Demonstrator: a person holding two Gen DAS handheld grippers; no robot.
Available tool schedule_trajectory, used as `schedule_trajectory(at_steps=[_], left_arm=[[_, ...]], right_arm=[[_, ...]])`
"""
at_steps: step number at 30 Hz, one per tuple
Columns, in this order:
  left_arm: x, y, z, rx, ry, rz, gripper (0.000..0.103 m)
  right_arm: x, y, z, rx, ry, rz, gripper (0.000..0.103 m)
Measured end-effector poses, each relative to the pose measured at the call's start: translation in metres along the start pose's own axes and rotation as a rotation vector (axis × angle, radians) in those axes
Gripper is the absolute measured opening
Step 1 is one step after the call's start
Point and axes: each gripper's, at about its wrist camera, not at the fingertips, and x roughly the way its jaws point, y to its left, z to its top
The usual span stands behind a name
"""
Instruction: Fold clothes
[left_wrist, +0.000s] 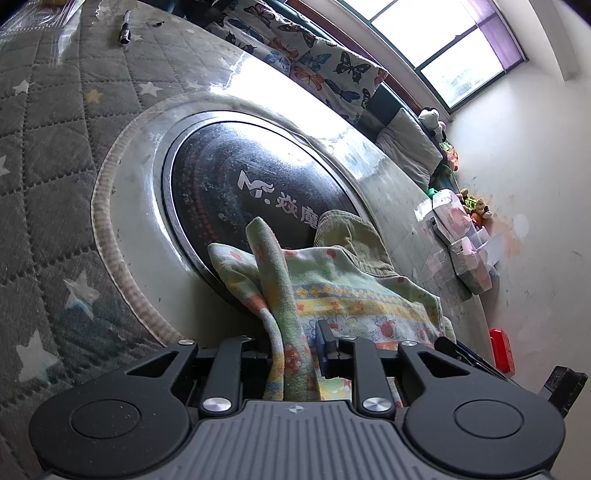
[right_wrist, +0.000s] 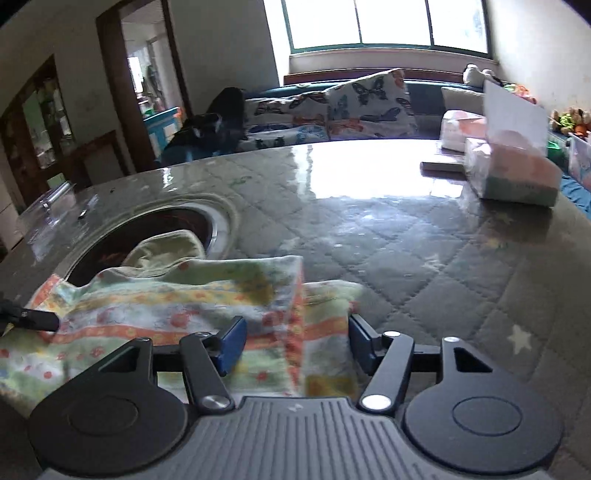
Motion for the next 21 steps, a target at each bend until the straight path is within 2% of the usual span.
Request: schedule_trajectory(at_steps=[3, 5, 7, 12, 16, 21], left_arm=[[0.0, -0.001, 0.0, 0.007, 0.0, 0.004, 0.022], [0.001, -0.002, 0.0, 0.01, -0.001, 0.005, 0.021], [0.001, -0.004, 0.0, 0.015, -0.002, 0.013, 0.021], [-0.003, -0.014, 0.002, 0.076, -0.018, 0.04, 0.016], [-0.009, -0.029, 0.008, 0.125, -0.041, 0.028, 0.011], [-0.011, -0.056, 0.014, 0.206, -0.059, 0.007, 0.011]], right_arm=[[-0.003, 0.008, -0.001, -0.011, 0.001, 0.008, 0.038], [-0.005, 0.011, -0.002, -0.004, 0.001, 0.012, 0.021], [-0.009, 0.01, -0.003, 0.016, -0.002, 0.028, 0.015], [-0.027, 0.013, -0.004, 0.033, -0.054, 0.03, 0.01], [-0.048, 0.013, -0.001, 0.053, -0.108, 0.03, 0.008], [-0.072, 0.013, 0.005, 0.044, -0.156, 0.002, 0.008]])
